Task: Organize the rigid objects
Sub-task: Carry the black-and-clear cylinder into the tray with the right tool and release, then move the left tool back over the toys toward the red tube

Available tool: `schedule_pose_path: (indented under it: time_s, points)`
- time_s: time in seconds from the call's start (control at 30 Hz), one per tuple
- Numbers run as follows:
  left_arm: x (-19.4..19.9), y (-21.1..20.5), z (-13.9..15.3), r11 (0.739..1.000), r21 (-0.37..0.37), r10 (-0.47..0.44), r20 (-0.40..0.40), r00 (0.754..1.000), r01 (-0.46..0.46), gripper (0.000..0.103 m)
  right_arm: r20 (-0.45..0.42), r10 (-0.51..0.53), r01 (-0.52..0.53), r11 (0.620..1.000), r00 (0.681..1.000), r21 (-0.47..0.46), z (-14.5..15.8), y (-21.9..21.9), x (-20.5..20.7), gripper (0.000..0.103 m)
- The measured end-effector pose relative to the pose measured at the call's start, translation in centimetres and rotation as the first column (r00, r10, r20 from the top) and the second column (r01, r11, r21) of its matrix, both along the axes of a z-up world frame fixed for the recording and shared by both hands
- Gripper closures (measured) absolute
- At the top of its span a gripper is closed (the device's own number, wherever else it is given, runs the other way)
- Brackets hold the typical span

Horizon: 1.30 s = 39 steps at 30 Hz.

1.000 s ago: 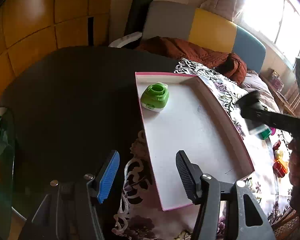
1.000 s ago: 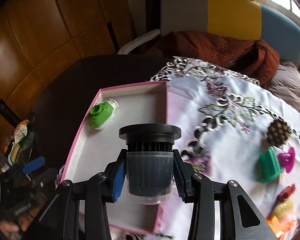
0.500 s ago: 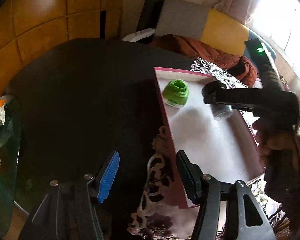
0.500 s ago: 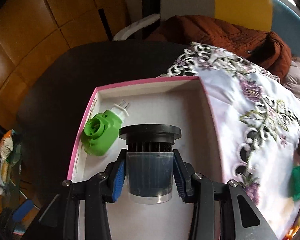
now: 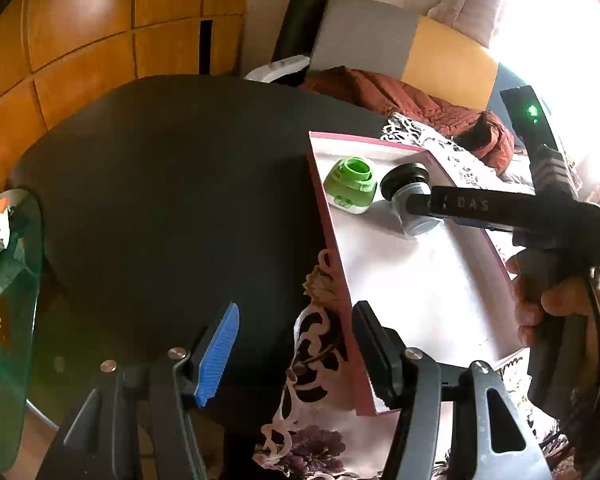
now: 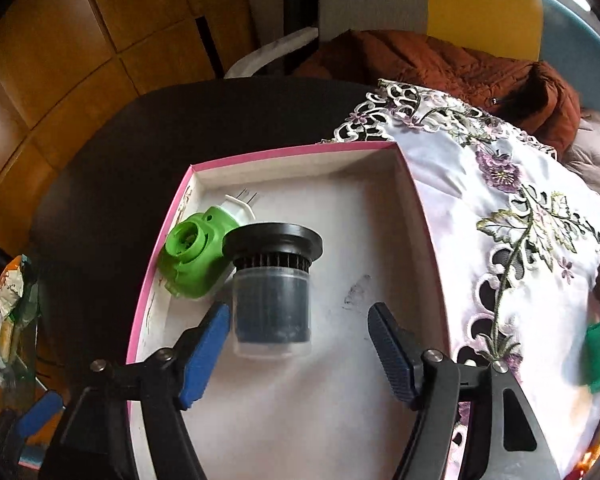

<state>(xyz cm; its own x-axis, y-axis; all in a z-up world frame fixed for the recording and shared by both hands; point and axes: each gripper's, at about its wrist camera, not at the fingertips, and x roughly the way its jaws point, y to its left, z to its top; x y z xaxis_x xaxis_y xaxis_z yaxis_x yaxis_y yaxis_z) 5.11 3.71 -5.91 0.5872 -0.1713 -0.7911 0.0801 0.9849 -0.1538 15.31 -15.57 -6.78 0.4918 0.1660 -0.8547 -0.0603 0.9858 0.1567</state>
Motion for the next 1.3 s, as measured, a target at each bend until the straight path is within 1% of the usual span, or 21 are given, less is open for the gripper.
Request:
schedule_pose_path:
  time_s: [0.23, 0.53, 0.67, 0.93, 1.03, 1.13, 1.3]
  points:
    - [-0.3, -0.4, 0.4, 1.0, 0.005, -0.006, 0.012, 1.0, 0.006, 0.043, 0.068, 0.027, -0.024, 0.999, 0.997, -0.039, 1.5, 0.0, -2.0, 0.028]
    - [-0.8, -1.2, 0.6, 0.999, 0.028, -0.019, 0.018, 1.0, 0.019, 0.043, 0.129, 0.047, -0.038, 0.997, 0.991, -0.067, 2.8, -0.2, -4.4, 0.028]
    - [-0.9, -1.6, 0.8, 0.999, 0.034, -0.021, 0.02, 1.0, 0.02, 0.043, 0.154, 0.049, -0.037, 0.996, 0.987, -0.079, 3.3, -0.7, -5.5, 0.025]
    - [-1.1, -2.5, 0.8, 0.998, 0.038, -0.046, 0.01, 0.999, 0.046, 0.043, 0.186, 0.034, -0.019, 0.997, 0.982, -0.08, 4.1, -2.8, -7.3, 0.021]
    - [-1.3, -3.3, 1.3, 0.996, 0.063, -0.066, 0.029, 0.997, 0.064, 0.043, 0.194, 0.035, -0.019, 0.996, 0.98, -0.087, 4.2, -3.7, -8.2, 0.019]
    - [-1.5, -4.2, 1.8, 0.993, 0.068, -0.096, 0.046, 0.994, 0.093, 0.043, 0.204, 0.027, -0.009, 0.996, 0.979, -0.091, 4.5, -4.9, -9.2, 0.016]
    - [-1.8, -5.7, 2.5, 0.986, 0.082, -0.149, 0.065, 0.987, 0.144, 0.043, 0.212, -0.024, 0.047, 0.994, 0.977, -0.103, 5.2, -8.4, -10.7, 0.011]
